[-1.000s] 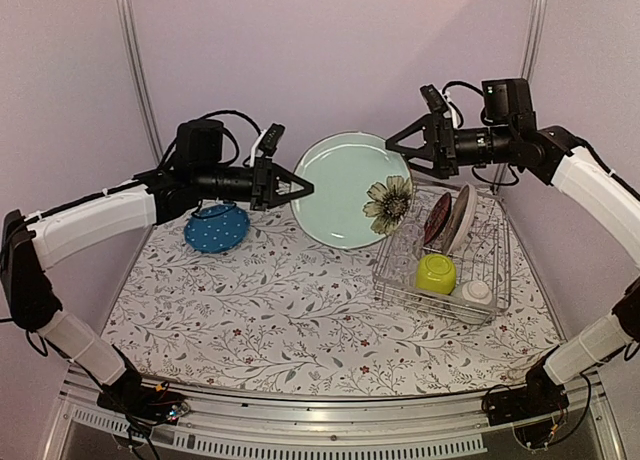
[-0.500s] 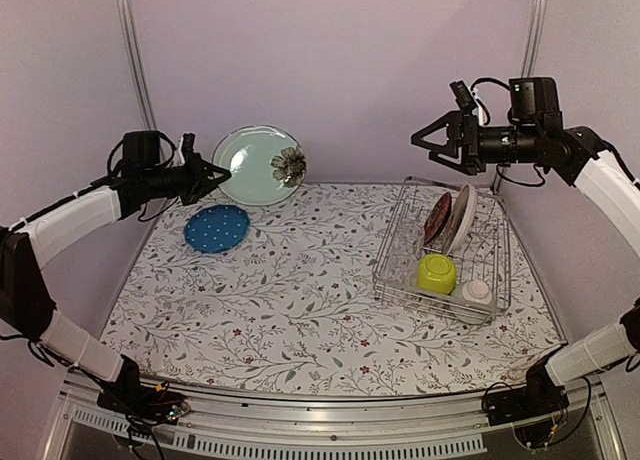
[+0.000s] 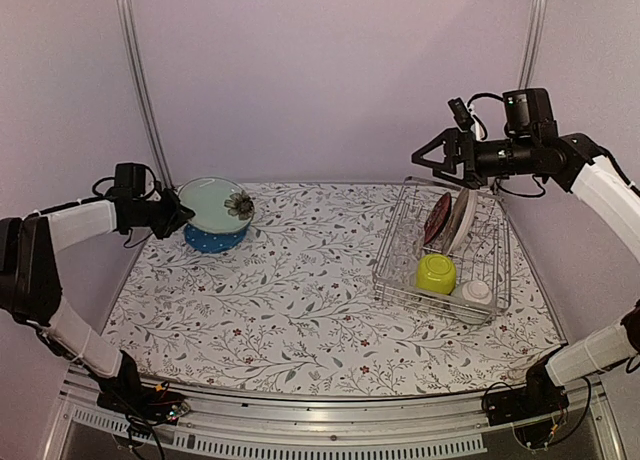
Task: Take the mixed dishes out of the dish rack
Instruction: Place the plate on the plate.
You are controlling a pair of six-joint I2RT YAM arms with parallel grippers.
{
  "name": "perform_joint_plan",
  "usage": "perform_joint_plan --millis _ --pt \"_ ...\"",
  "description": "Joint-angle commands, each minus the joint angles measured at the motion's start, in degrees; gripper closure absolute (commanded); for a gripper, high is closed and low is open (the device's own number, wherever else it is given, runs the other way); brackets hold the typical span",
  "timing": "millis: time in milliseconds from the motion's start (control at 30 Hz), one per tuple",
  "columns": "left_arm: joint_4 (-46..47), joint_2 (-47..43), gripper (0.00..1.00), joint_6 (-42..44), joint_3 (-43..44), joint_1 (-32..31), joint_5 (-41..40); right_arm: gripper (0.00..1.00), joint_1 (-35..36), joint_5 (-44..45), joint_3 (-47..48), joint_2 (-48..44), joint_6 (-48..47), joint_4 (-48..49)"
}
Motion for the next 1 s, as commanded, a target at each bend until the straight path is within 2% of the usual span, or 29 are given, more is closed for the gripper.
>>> perform_joint_plan --millis 0,333,967 --pt "5.9 0.4 1.0 -0.9 0.0 2.6 1.3 0.01 -0.3 2.3 -1.5 -1.5 -0.7 -1.6" --pt "5.8 2.1 1.0 -0.6 -1.2 4.3 -1.0 0.01 -0.3 6.3 -3.7 -2.8 -1.5 -3.6" --pt "4.7 3.3 1.0 0.0 -1.9 5.7 -0.8 0.01 -0.3 5.9 -5.1 -3.2 -3.4 -4.8"
